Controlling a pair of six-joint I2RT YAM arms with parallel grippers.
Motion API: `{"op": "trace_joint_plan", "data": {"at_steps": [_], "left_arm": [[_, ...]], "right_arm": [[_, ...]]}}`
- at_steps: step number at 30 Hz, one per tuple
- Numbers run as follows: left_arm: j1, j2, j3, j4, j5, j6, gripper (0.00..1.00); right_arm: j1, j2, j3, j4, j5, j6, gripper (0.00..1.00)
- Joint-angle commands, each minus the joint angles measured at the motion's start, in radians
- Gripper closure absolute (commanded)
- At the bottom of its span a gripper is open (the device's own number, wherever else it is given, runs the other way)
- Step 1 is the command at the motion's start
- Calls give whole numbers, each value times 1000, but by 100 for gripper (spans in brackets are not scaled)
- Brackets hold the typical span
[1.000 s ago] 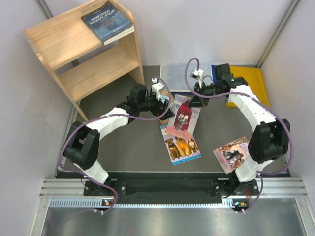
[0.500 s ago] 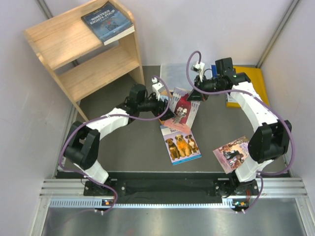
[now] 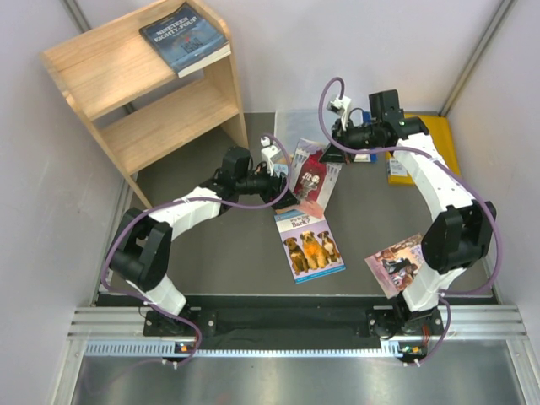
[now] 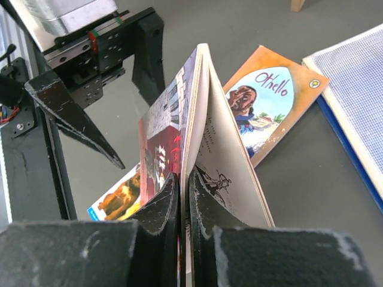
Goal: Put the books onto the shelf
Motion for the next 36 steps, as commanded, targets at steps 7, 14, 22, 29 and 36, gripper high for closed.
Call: {"op": "trace_joint_plan", "data": {"at_steps": [7, 14, 22, 29, 36], "left_arm": [[-2, -36, 13, 4, 46, 10, 42], [-2, -36, 12, 25, 41, -5, 60], [-1, -3, 45, 48, 96, -53, 100], [-2, -16, 73, -18, 78, -48, 100], [-2, -107, 170, -180, -12, 13, 100]], "right_arm": [[-26, 8, 91, 35, 3, 16, 100], [-29, 11, 98, 30, -11, 14, 100], [-28, 8, 90, 27, -22, 6, 100], [-28, -30, 6, 160, 70, 100, 62], [-40, -235, -252, 458, 240, 239, 31]]}}
